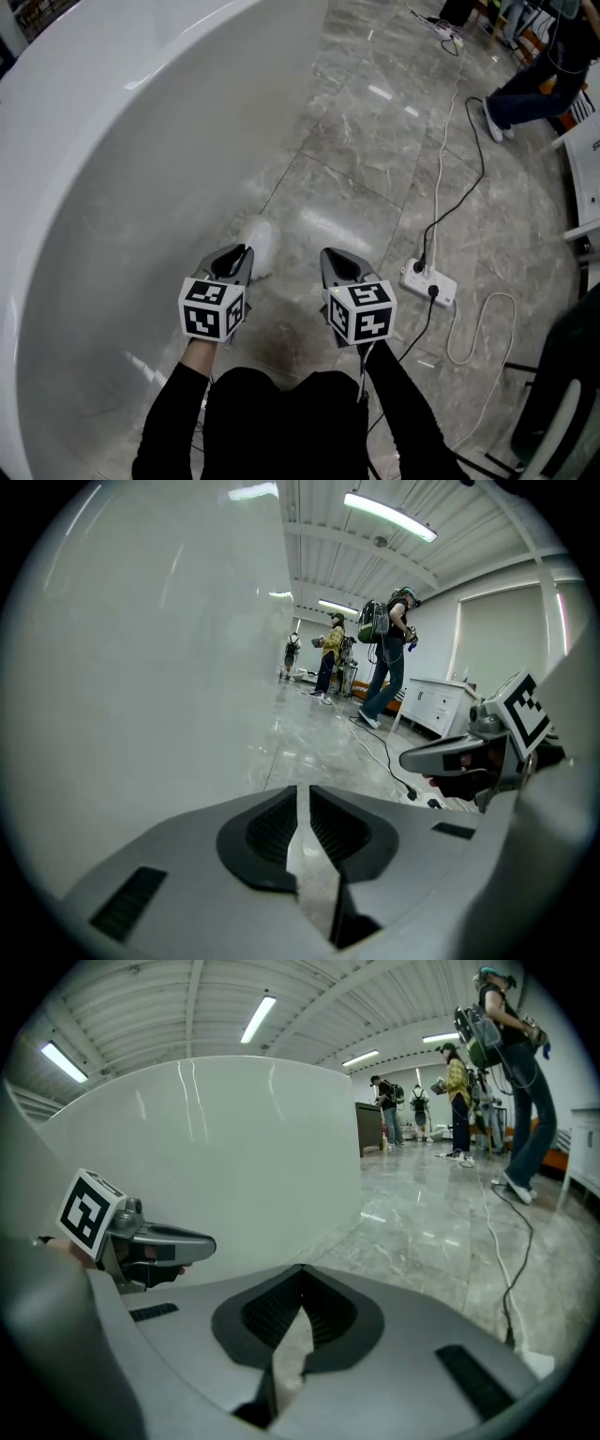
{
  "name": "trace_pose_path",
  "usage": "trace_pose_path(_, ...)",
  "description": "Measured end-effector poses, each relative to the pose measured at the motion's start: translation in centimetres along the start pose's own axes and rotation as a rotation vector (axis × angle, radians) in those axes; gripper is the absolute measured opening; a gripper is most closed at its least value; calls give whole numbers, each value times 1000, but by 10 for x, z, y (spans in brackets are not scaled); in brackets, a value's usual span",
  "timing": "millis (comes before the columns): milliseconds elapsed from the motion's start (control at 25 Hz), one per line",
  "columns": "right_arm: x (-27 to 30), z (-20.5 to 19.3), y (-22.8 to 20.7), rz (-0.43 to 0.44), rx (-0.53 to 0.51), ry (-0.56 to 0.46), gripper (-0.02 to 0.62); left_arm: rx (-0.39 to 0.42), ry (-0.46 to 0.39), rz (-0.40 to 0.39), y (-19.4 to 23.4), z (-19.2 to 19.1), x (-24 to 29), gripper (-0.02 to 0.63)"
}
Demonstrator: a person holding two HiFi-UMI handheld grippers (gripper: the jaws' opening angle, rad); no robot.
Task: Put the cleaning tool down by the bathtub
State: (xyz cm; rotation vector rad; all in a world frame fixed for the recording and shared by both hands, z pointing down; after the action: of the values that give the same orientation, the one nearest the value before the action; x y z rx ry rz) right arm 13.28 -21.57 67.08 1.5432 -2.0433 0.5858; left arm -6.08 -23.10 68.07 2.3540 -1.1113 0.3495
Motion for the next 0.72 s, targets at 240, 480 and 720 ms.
trace_pose_path(240, -22, 15, 14, 36, 5, -18, 0, 9, -29, -7, -14, 10, -30, 11)
trace_pose_path(480, -41, 23, 26, 90, 44, -27, 0, -61, -66, -12, -20, 17, -53, 9)
trace_pose_path(720, -46, 23, 39, 87, 2, -13, 0, -67, -75, -14, -23, 23, -61, 11)
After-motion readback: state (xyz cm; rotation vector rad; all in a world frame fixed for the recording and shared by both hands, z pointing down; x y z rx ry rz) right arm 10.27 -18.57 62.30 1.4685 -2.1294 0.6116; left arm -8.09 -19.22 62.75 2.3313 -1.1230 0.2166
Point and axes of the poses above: the fingertips, and each gripper's own axes: x forward along the fingers, y to its left, z out of its top, the point moved 5 cm from there along -x, backward along the fingers, and after that the axes turned 9 degrees about -z, right-handed, at the moved point
